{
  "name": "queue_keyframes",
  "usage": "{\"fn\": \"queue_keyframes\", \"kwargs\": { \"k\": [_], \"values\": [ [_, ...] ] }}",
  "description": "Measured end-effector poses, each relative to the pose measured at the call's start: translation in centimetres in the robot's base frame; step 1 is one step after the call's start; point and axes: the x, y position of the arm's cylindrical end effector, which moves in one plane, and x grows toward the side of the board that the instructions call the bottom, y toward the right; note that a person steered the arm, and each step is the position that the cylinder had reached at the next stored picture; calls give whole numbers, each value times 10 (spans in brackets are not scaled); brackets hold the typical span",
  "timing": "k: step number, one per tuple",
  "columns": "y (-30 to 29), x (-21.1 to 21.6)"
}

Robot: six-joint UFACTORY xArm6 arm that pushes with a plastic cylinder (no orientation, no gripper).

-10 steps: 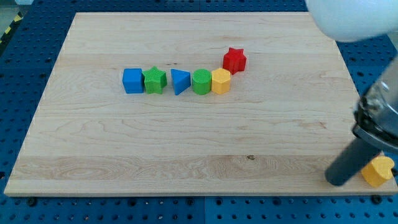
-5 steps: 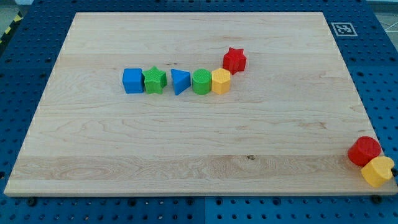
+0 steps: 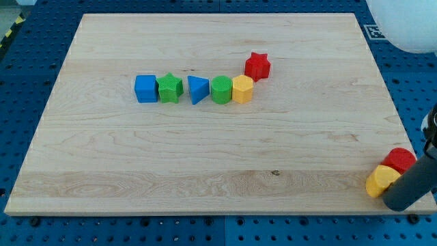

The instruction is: Push the yellow heart above the red circle

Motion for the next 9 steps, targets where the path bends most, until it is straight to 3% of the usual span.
{"fn": "queue_keyframes", "kwargs": {
  "k": [3, 6, 7, 8, 9],
  "values": [
    [-12, -34],
    [-78, -62],
    [-39, -70],
    [-33, -61],
    [-46, -25]
  ]
}}
